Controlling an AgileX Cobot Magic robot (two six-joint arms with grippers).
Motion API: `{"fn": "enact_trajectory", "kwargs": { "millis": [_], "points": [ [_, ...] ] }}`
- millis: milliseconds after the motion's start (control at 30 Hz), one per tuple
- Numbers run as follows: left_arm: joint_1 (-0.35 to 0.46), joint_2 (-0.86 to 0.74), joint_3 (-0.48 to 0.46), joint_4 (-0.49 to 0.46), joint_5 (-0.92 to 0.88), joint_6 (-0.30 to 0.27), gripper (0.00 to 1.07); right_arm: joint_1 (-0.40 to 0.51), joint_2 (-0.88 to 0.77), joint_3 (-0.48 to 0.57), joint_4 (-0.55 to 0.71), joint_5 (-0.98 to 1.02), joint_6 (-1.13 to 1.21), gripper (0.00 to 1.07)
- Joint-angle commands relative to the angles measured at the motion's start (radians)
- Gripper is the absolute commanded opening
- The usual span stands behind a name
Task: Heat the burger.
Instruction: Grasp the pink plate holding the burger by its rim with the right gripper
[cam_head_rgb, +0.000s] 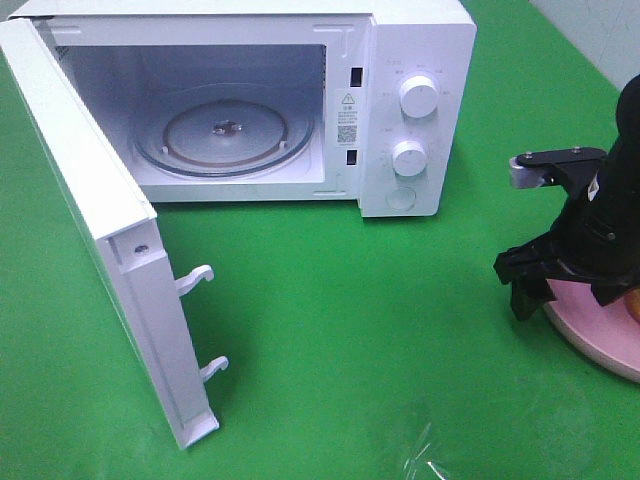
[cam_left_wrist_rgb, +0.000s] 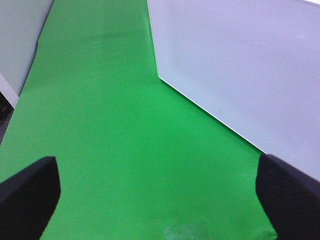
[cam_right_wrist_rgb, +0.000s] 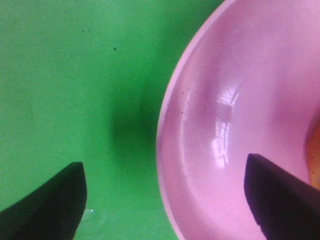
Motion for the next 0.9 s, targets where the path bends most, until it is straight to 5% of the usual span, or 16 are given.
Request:
{"fn": "enact_trajectory", "kwargs": {
  "millis": [33,900],
  "points": [
    [0.003,-0.02,0.003,-0.005,-0.006,-0.005,1.0,-0.007,0.016,-0.003,-0.002,-0.021,-0.018,0.79],
    [0.003,-0.02,0.003,-0.005,-0.006,-0.005,1.0,-0.031,0.102,-0.003,-0.049,-0.104,0.002,0.78]
  ]
}}
